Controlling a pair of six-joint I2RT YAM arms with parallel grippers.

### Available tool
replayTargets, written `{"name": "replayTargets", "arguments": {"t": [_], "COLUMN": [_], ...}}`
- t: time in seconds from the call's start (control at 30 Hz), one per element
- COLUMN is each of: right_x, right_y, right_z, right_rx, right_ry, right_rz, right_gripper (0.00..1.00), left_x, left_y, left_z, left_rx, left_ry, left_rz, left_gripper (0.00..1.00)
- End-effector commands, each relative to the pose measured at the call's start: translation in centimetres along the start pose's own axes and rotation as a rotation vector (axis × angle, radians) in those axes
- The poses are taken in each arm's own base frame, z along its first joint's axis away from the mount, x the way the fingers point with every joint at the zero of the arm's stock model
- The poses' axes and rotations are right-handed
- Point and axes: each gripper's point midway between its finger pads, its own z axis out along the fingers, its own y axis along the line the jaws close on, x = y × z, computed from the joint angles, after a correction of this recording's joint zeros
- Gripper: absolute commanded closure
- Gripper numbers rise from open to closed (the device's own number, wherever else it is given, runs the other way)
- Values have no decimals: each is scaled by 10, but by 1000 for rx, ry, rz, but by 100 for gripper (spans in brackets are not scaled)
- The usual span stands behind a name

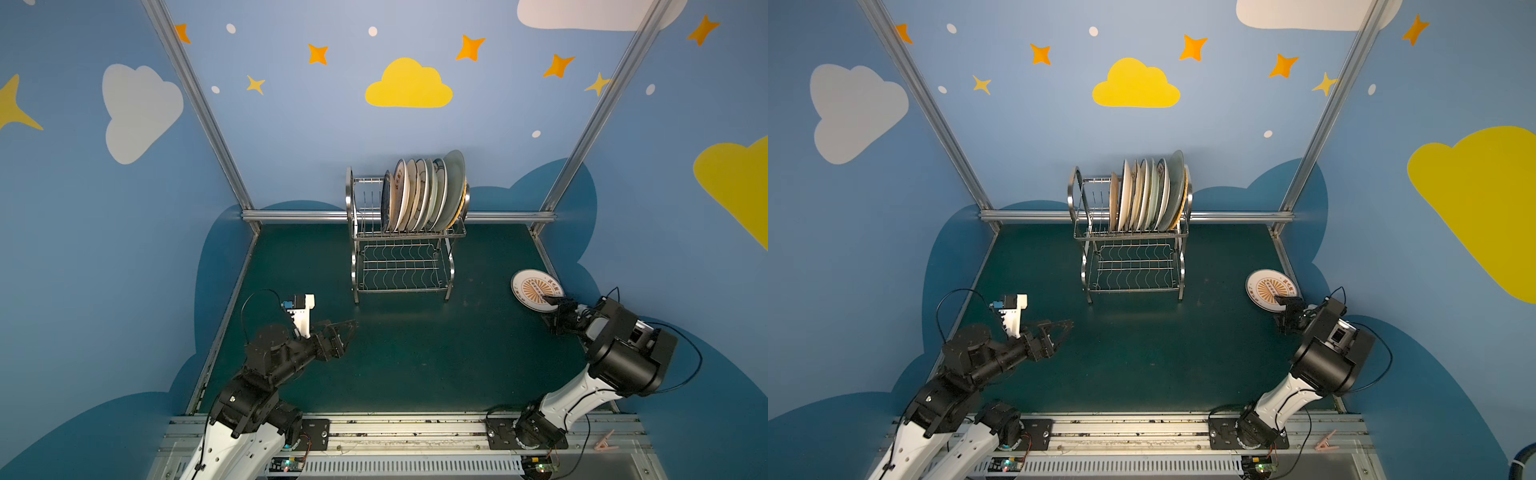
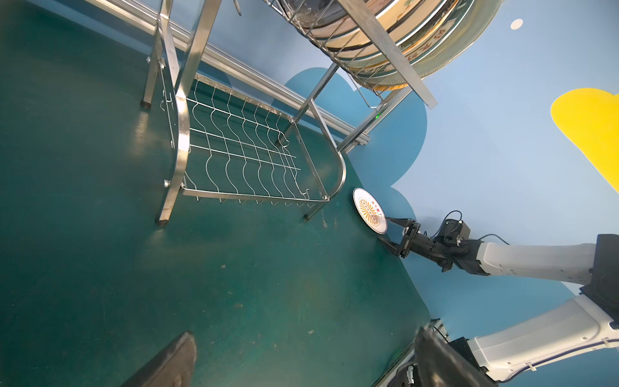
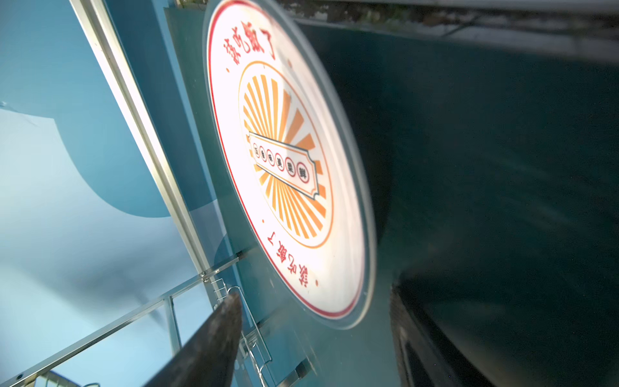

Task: Load plates into a dish rack
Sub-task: Pick up the plate from the middle-right of the table.

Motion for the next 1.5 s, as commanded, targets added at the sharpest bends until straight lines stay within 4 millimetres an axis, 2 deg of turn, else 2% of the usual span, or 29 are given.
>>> {"name": "replayTargets", "arguments": {"t": [0.0, 0.17, 0.37, 0.47, 0.67, 1.2, 1.3, 1.33, 1.47], "right_x": [5, 3, 2, 1, 0, -5, -6, 0, 9], "right_y": [-32, -38, -38, -37, -41, -46, -38, -43, -27], "right_z": [15, 26, 28, 31, 30, 32, 30, 28, 18], "right_rx": [72, 60, 67, 61, 81, 68, 39, 45, 14], "right_ry": [34, 45, 40, 39, 0, -99, -109, -102, -102], "right_rz": [87, 119, 121, 133, 157, 197, 172, 174, 121], "right_gripper": [32, 40, 53, 63, 74, 94, 98, 100, 100], "left_x": [-4, -5, -6, -9, -11, -14, -15, -15, -16], "left_y": [-2, 0, 1, 1, 1, 3, 3, 4, 6], "left_z": [1, 0, 0, -2, -4, -7, -8, -8, -7], "left_rx": [20, 12, 10, 11, 7, -1, -6, -9, -18], "left_ry": [-18, -28, -34, -45, -63, -83, -89, -90, -92], "left_rz": [-5, -8, -12, -14, -11, -5, -5, -7, -7], "left_gripper": [0, 0, 0, 0, 0, 0, 0, 0, 0]}}
